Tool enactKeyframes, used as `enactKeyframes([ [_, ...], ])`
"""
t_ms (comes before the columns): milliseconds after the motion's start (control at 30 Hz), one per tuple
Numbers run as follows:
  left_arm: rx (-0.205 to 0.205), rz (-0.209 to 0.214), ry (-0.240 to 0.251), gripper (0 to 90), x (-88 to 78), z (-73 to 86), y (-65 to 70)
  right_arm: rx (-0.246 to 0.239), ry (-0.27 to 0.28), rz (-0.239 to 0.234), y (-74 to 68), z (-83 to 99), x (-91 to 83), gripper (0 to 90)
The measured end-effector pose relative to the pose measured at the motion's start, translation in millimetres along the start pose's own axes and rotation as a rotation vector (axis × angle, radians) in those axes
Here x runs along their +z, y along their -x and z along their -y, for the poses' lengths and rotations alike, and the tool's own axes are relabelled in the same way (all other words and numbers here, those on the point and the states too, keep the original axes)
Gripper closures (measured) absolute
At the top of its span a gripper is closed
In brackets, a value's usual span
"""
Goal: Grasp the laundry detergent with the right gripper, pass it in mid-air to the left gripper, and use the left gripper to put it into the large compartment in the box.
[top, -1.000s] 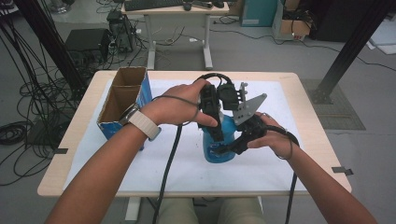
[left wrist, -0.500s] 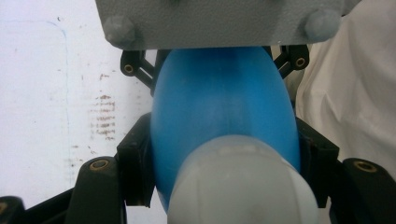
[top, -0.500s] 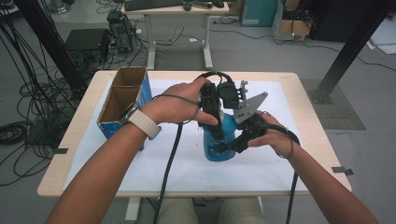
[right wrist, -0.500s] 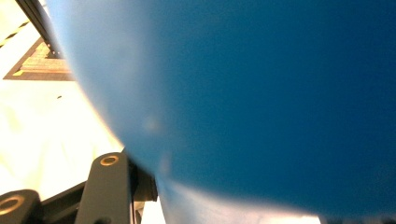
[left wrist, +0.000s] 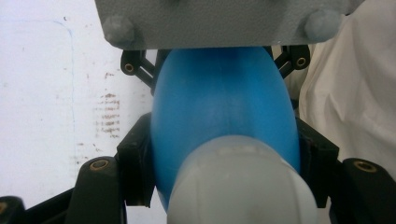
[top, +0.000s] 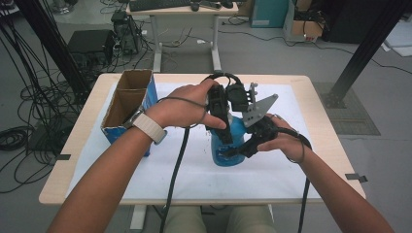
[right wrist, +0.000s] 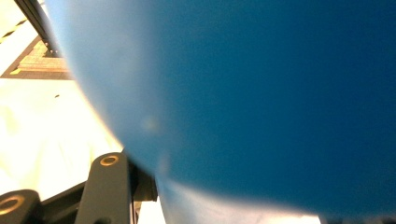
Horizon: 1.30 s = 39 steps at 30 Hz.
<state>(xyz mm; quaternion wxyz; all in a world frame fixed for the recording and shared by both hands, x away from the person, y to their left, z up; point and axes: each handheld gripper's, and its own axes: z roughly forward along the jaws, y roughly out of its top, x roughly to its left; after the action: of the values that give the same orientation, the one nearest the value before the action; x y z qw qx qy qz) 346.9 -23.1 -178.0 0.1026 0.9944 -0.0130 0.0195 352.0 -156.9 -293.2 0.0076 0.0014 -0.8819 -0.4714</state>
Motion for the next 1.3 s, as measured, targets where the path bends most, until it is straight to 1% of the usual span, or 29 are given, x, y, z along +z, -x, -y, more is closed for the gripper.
enactKeyframes([
  [33,-0.004,-0.005,0.01,36.9,0.0,0.4,0.2,-0.012,0.002,-0.001,1.1,-0.1,0.0,42.6],
  [67,0.0,-0.006,0.007,36.9,-0.5,0.3,-0.1,-0.002,-0.001,0.001,0.5,-0.8,-0.5,42.6],
  [100,0.0,-0.006,0.008,36.9,-1.0,0.3,-0.2,-0.013,-0.002,0.001,1.4,-1.1,-0.7,42.6],
  [167,0.0,-0.007,0.006,36.9,-2.4,0.2,-0.5,-0.01,-0.003,0.001,1.3,-2.2,-1.2,42.6],
  [200,0.001,-0.008,0.013,36.9,-2.3,0.5,-0.6,-0.016,-0.003,0.004,1.7,-2.5,-1.4,42.6],
  [233,-0.002,-0.006,0.006,36.9,-3.1,0.4,-0.5,-0.016,-0.006,0.005,1.8,-2.9,-1.9,42.6],
  [300,-0.002,-0.008,0.014,36.9,-2.3,0.8,-0.4,-0.014,-0.001,0.005,1.8,-2.8,-1.8,42.6],
  [367,0.002,-0.007,0.006,36.9,-2.3,0.6,-0.4,-0.015,-0.002,0.004,1.6,-2.6,-1.4,42.6],
  [433,-0.003,-0.007,0.014,36.9,-2.2,1.2,0.1,-0.027,0.001,0.002,2.5,-2.2,-1.0,42.6],
  [467,-0.006,-0.003,0.011,36.9,-2.8,1.1,0.1,-0.013,-0.001,0.004,1.2,-2.7,-1.1,42.6],
  [500,0.0,0.0,0.006,36.9,-3.4,1.2,-0.3,-0.01,-0.003,0.004,0.9,-3.1,-1.4,42.6],
  [533,-0.002,-0.01,0.04,36.9,-1.1,2.4,0.2,-0.015,-0.003,0.004,1.2,-3.3,-1.5,42.6],
  [567,-0.006,-0.01,0.043,36.9,-1.1,2.7,0.5,-0.026,-0.006,0.002,2.0,-3.3,-1.6,42.6],
  [600,-0.004,-0.01,0.043,36.9,-1.4,2.8,0.4,-0.016,-0.006,0.002,1.1,-3.9,-1.5,42.6],
  [633,-0.004,-0.009,0.038,37.0,-2.1,2.8,0.2,-0.021,-0.004,0.002,1.4,-4.1,-1.5,42.6],
  [667,-0.002,-0.005,0.011,36.9,-4.4,2.1,0.0,-0.019,-0.008,0.005,1.2,-4.3,-1.8,42.6],
  [700,-0.005,-0.009,0.024,37.0,-3.8,2.8,0.3,-0.016,-0.009,0.004,0.9,-4.6,-1.8,42.6],
  [733,-0.007,-0.009,0.024,37.0,-3.8,3.0,0.4,-0.019,-0.012,0.007,1.2,-5.0,-2.0,42.6],
  [800,-0.005,-0.009,0.018,37.0,-3.9,3.0,0.3,-0.035,-0.003,0.005,2.4,-4.6,-1.0,42.6],
  [833,-0.005,-0.005,0.004,37.0,-4.6,2.7,0.2,-0.024,-0.005,0.003,1.6,-5.0,-0.8,42.6],
  [867,-0.004,-0.006,0.008,37.0,-4.3,3.0,0.3,-0.039,-0.017,-0.005,3.1,-5.2,-1.4,42.6],
  [900,-0.005,-0.008,0.016,37.0,-3.6,3.4,0.4,-0.024,-0.019,-0.004,1.9,-5.4,-1.2,42.6],
  [967,-0.004,-0.011,0.015,37.0,-3.7,3.8,0.2,-0.019,-0.022,-0.003,1.6,-5.5,-1.0,42.6],
  [1200,-0.005,-0.012,0.013,37.0,-3.3,5.0,-0.4,-0.024,-0.021,-0.01,3.0,-5.9,0.9,42.6],
  [1267,-0.006,-0.012,0.013,37.0,-3.4,5.0,-0.4,-0.036,-0.018,-0.005,3.9,-5.7,1.0,42.6],
  [1300,-0.007,-0.011,0.012,37.0,-3.4,5.1,-0.4,-0.034,-0.019,-0.005,3.7,-5.9,1.0,42.6],
])
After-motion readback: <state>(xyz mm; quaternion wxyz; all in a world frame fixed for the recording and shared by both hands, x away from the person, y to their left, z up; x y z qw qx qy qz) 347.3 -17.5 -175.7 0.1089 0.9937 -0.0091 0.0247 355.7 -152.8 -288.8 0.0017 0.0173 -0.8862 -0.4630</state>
